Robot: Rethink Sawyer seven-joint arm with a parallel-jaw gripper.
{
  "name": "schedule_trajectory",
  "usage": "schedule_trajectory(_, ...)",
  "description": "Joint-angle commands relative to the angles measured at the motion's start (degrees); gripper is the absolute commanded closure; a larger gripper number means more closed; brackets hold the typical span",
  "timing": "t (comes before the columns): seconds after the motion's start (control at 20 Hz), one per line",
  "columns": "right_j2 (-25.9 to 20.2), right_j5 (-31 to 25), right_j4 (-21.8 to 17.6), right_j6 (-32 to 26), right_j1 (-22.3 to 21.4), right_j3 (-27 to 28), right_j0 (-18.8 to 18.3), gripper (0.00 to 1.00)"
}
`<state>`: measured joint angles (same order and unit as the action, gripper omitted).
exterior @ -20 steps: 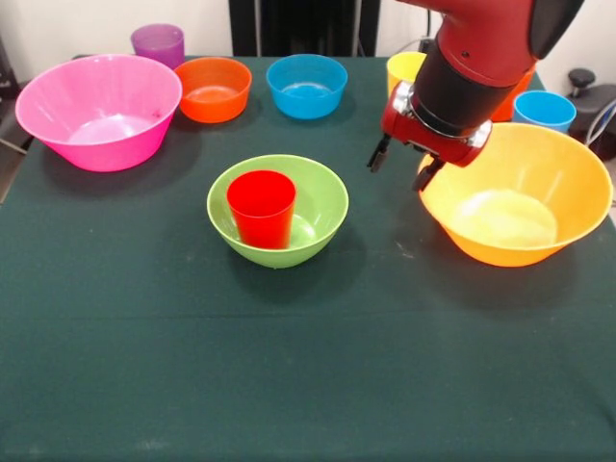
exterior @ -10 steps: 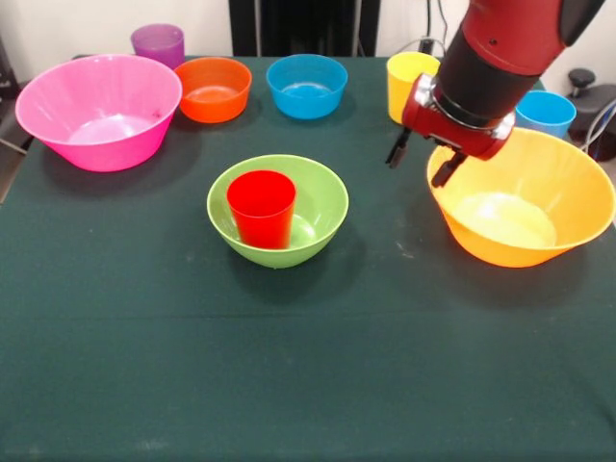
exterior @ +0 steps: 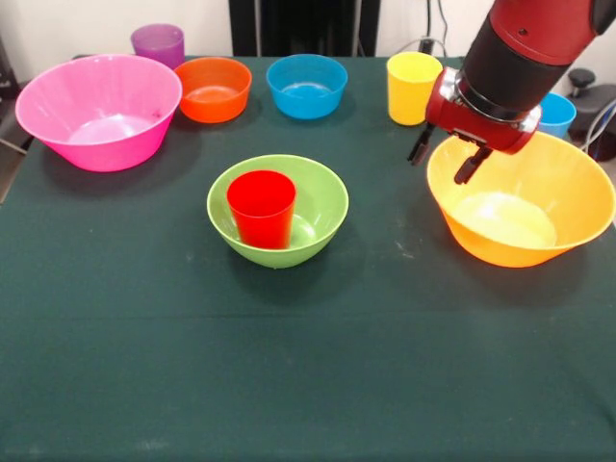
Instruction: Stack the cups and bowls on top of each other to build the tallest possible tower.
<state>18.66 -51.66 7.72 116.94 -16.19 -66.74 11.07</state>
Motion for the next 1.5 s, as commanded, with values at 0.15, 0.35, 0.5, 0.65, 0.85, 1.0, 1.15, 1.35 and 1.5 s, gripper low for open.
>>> schedule_trajectory(0.15, -3.97, 2.11, 0.61, 9.91, 3.21, -0.26, -0.54, 0.0)
schedule_trajectory(0.35, -4.55, 5.5, 0.18, 9.06, 4.88, -0.19, -1.27, 0.0)
schedule_trajectory(0.5, -4.44, 6.66, 0.01, 9.32, 5.83, 0.26, -1.16, 0.0)
schedule_trajectory(0.65, -4.28, 7.44, 0.13, 9.76, 6.79, 0.78, -0.93, 0.0)
schedule_trajectory(0.85, -4.15, 8.17, 0.41, 9.91, 7.39, 0.97, -0.71, 0.0)
schedule_trajectory(1.0, -3.84, 8.02, 0.61, 10.08, 7.53, 1.11, -0.36, 0.0)
schedule_trajectory(1.15, -3.54, 7.95, 0.76, 10.33, 7.72, 1.21, -0.04, 0.0)
schedule_trajectory(1.35, -3.39, 8.07, 0.99, 10.64, 7.81, 1.2, 0.14, 0.0)
schedule_trajectory(1.5, -3.26, 7.66, 1.12, 10.78, 7.57, 1.13, 0.34, 0.0)
